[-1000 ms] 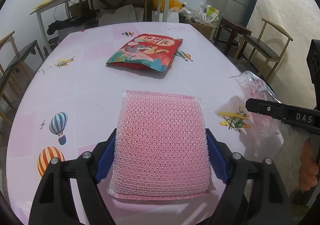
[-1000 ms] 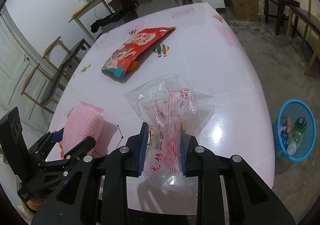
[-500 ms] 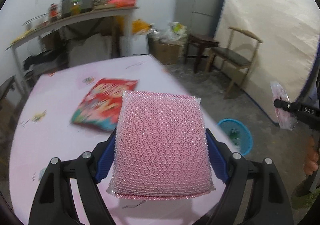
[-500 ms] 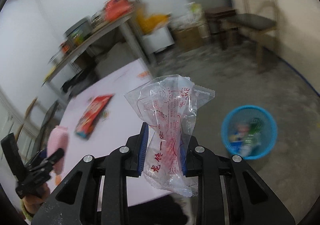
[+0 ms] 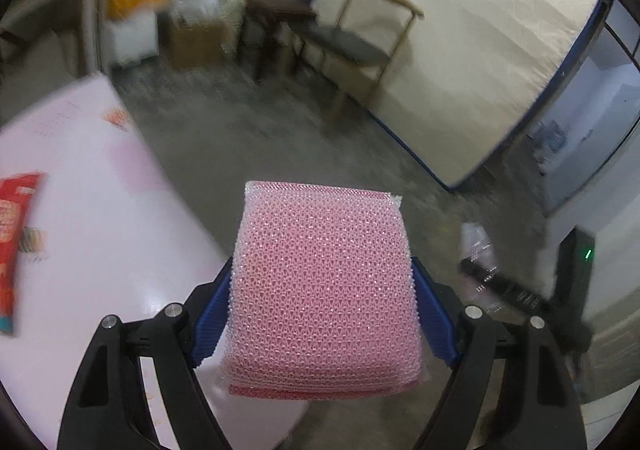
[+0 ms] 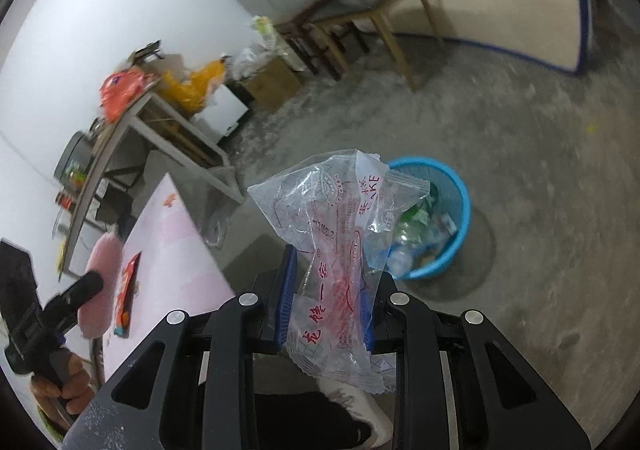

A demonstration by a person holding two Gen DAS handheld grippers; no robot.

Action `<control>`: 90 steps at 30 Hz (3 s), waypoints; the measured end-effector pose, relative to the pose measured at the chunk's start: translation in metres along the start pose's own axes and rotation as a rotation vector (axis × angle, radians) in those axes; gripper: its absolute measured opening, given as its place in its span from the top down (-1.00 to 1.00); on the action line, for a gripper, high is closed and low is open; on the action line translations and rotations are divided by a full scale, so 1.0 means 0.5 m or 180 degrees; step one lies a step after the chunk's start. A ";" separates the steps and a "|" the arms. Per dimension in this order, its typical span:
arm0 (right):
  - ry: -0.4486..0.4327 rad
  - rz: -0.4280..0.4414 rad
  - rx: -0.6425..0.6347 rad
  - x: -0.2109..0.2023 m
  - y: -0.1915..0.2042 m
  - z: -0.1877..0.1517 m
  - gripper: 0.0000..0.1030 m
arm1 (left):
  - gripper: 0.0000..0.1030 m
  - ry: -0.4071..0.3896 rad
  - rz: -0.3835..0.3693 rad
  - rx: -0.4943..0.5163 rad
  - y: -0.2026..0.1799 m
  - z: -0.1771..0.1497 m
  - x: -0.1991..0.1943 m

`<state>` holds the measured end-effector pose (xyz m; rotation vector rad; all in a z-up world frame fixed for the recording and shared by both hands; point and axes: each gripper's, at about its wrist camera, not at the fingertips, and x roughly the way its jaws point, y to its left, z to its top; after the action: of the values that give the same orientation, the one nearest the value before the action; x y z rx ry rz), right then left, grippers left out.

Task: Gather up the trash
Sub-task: 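Carry both items to the wastebasket and open both grippers over it, then move both tools back toward the table and the red snack packet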

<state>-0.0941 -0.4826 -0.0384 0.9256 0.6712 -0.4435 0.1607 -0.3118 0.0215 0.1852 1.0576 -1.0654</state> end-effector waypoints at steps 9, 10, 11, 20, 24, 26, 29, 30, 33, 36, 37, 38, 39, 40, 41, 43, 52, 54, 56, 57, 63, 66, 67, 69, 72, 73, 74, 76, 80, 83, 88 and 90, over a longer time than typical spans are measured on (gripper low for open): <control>0.0361 0.0065 0.0704 0.163 -0.147 0.034 0.50 | -0.54 0.0867 0.0047 -0.0257 -0.034 0.078 0.316; 0.0389 0.0070 0.0755 0.178 -0.156 0.038 0.49 | -0.54 0.0937 0.0040 -0.0277 -0.034 0.085 0.347; 0.0431 0.0081 0.0861 0.207 -0.174 0.045 0.49 | -0.54 0.0991 0.0059 -0.0290 -0.036 0.087 0.373; 0.0503 0.0065 0.1296 0.356 -0.272 0.092 -0.04 | -0.62 0.1316 0.0100 -0.0484 -0.048 0.120 0.553; 0.0695 -0.0015 0.1546 0.412 -0.325 0.081 -0.13 | -0.64 0.1360 0.0067 -0.0588 -0.041 0.117 0.583; 0.0674 -0.0048 0.1567 0.406 -0.330 0.077 -0.18 | -0.64 0.1361 0.0047 -0.0627 -0.038 0.113 0.581; 0.0556 -0.0119 0.1520 0.384 -0.333 0.079 -0.24 | -0.64 0.1333 -0.0015 -0.0628 -0.039 0.111 0.574; 0.0509 -0.0150 0.1509 0.372 -0.333 0.080 -0.25 | -0.64 0.1296 -0.0032 -0.0620 -0.039 0.113 0.563; 0.0374 -0.0249 0.1497 0.353 -0.340 0.088 -0.25 | -0.64 0.1208 -0.0099 -0.0602 -0.037 0.120 0.533; 0.0259 -0.0271 0.1448 0.336 -0.343 0.091 -0.25 | -0.64 0.1116 -0.0139 -0.0568 -0.039 0.128 0.499; 0.0244 -0.0289 0.1423 0.335 -0.342 0.093 -0.25 | -0.64 0.1074 -0.0153 -0.0548 -0.038 0.131 0.482; 0.0220 -0.0314 0.1381 0.336 -0.340 0.096 -0.23 | -0.64 0.1034 -0.0176 -0.0530 -0.034 0.133 0.466; 0.0199 -0.0314 0.1351 0.331 -0.336 0.094 -0.17 | -0.64 0.0987 -0.0200 -0.0498 -0.033 0.137 0.443; 0.0191 -0.0309 0.1336 0.335 -0.338 0.094 -0.11 | -0.64 0.0960 -0.0208 -0.0473 -0.031 0.138 0.428; 0.0194 -0.0291 0.1315 0.336 -0.335 0.093 0.04 | -0.64 0.0922 -0.0209 -0.0430 -0.029 0.140 0.403; 0.0243 -0.0294 0.1249 0.351 -0.330 0.093 0.25 | -0.64 0.0852 -0.0209 -0.0342 -0.024 0.142 0.359; 0.0794 -0.0865 0.0887 0.495 -0.345 0.076 0.71 | -0.64 0.0233 -0.0038 0.0000 0.073 0.077 0.046; 0.0879 -0.0889 0.0815 0.509 -0.341 0.074 0.71 | -0.64 0.0101 0.0086 -0.0055 0.115 0.040 -0.025; 0.0936 -0.0891 0.0751 0.512 -0.335 0.076 0.70 | -0.64 0.0005 0.0169 -0.0128 0.150 0.006 -0.079; 0.0942 -0.0871 0.0723 0.509 -0.332 0.078 0.68 | -0.64 -0.0056 0.0221 -0.0177 0.170 -0.013 -0.109; 0.0788 -0.0496 0.0693 0.432 -0.307 0.091 -0.02 | -0.64 -0.0451 0.0420 -0.0551 0.262 -0.112 -0.248; 0.0777 -0.0280 0.0690 0.385 -0.291 0.090 -0.19 | -0.64 -0.0607 0.0480 -0.0644 0.296 -0.147 -0.296; 0.0776 -0.0227 0.0698 0.373 -0.280 0.089 -0.20 | -0.64 -0.0664 0.0499 -0.0687 0.309 -0.159 -0.313; 0.0763 -0.0043 0.0643 0.339 -0.254 0.086 -0.25 | -0.64 -0.0763 0.0520 -0.0797 0.337 -0.181 -0.344; 0.0696 0.0062 0.0509 0.300 -0.217 0.084 -0.28 | -0.64 -0.0849 0.0568 -0.0931 0.370 -0.200 -0.374; 0.0673 0.0097 0.0463 0.287 -0.204 0.085 -0.28 | -0.64 -0.0878 0.0572 -0.0964 0.378 -0.205 -0.381; 0.0654 0.0128 0.0437 0.279 -0.194 0.090 -0.28 | -0.64 -0.0907 0.0571 -0.0994 0.386 -0.214 -0.388; 0.0611 0.0231 0.0381 0.257 -0.167 0.093 -0.28 | -0.64 -0.0976 0.0563 -0.1057 0.401 -0.229 -0.399; 0.0506 0.0539 0.0185 0.212 -0.068 0.104 -0.31 | -0.64 -0.1046 0.0666 -0.1110 0.419 -0.265 -0.412; 0.0504 0.0756 -0.0036 0.193 0.028 0.102 -0.31 | -0.64 -0.1069 0.0786 -0.1112 0.436 -0.297 -0.418; 0.0727 0.1148 -0.0463 0.205 0.210 0.060 -0.31 | -0.64 -0.1179 0.0837 -0.1265 0.474 -0.341 -0.434; 0.0920 0.1387 -0.0587 0.226 0.294 0.028 -0.31 | -0.64 -0.1235 0.0860 -0.1344 0.492 -0.357 -0.440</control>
<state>0.0817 -0.4233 -0.0260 0.9366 0.7334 0.1411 0.2275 0.0576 0.0150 -0.2088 0.8517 -0.5848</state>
